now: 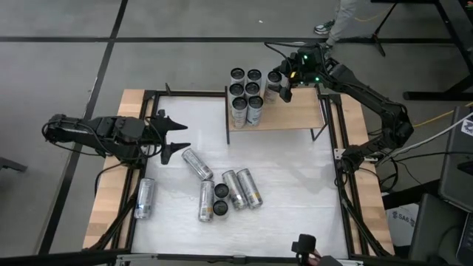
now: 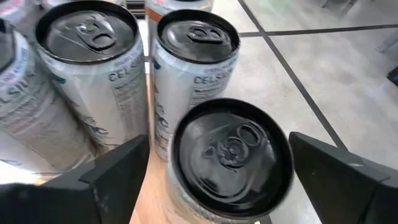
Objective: Place canned beverage on shelf
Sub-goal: Put the pink soda can on the shelf aligned with the other pink soda can
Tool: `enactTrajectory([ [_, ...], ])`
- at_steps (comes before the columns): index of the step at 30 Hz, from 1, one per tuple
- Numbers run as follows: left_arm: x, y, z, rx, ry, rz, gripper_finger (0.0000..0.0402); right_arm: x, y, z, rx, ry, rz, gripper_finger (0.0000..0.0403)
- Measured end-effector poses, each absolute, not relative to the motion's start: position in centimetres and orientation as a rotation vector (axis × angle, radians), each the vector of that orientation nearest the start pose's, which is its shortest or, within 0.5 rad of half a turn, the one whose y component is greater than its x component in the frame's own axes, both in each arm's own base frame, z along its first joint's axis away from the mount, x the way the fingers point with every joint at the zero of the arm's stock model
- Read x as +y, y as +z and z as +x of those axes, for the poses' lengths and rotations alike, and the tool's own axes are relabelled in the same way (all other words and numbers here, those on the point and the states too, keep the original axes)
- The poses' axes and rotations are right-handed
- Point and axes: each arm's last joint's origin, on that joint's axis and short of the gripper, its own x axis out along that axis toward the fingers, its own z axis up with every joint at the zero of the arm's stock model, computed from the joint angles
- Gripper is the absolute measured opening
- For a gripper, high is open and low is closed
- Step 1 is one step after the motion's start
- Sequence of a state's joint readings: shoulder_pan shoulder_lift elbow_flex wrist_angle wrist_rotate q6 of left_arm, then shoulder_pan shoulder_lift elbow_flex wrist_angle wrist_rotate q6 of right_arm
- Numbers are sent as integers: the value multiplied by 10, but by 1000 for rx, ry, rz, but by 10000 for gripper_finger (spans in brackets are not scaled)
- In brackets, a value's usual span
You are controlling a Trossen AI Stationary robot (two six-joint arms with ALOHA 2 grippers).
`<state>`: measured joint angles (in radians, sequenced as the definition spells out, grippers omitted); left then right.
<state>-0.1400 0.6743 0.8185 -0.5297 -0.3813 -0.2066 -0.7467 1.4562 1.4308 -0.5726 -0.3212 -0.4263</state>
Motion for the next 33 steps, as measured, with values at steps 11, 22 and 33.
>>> enactTrajectory([
  [11, -8, 327, 135, 347, 276, -104, 295, -205, 370, 235, 576, -281, -131, 363],
  [22, -8, 327, 135, 334, 291, -195, 295, -185, 429, 215, 441, -322, -226, 363],
  [33, -14, 327, 136, 343, 186, -737, 295, -147, 442, 235, 379, -168, -181, 363],
])
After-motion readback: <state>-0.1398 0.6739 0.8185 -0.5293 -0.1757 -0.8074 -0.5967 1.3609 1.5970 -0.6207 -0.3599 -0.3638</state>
